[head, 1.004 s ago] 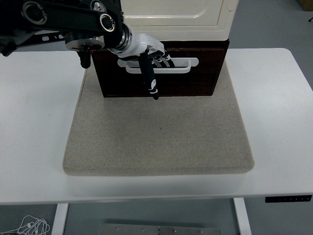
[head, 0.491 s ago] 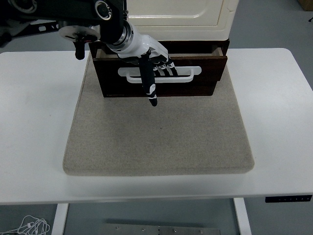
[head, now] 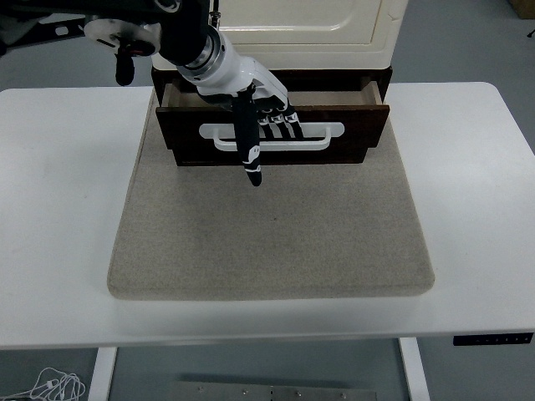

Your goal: Open the drawer under the combination cabinet

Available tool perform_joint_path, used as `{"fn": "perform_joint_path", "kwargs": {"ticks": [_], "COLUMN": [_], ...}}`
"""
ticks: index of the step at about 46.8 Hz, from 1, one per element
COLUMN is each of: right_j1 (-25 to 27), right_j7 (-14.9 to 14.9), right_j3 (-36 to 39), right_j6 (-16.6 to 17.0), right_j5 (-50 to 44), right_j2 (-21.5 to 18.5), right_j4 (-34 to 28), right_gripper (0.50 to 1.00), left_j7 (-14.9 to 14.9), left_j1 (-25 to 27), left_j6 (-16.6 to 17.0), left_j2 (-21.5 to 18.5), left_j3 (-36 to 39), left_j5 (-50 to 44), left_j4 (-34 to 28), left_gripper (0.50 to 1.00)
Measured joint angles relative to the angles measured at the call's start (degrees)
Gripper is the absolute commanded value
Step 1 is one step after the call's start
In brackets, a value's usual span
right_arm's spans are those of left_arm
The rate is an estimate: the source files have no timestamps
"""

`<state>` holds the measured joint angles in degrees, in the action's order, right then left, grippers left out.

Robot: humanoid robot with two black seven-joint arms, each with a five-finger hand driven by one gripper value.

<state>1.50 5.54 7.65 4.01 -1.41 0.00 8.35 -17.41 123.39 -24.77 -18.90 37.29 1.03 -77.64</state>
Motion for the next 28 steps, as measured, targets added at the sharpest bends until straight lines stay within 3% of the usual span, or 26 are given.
{"fn": "perform_joint_path", "kwargs": {"ticks": [28], "right_j1": [-0.01], "right_j7": [0.0], "right_j3": [0.0], "right_j6": [-0.01], "right_j5": [0.0], "right_j2": [0.0], "right_j4": [0.0], "right_gripper": [0.926], "left_j7": [0.0], "left_j1": [1.74], "left_j6": [-5.67], "left_j2": [-0.51], "left_j3": [-0.62], "left_j5": [0.2], "left_j4": [-0.15], "left_gripper": [1.0]}}
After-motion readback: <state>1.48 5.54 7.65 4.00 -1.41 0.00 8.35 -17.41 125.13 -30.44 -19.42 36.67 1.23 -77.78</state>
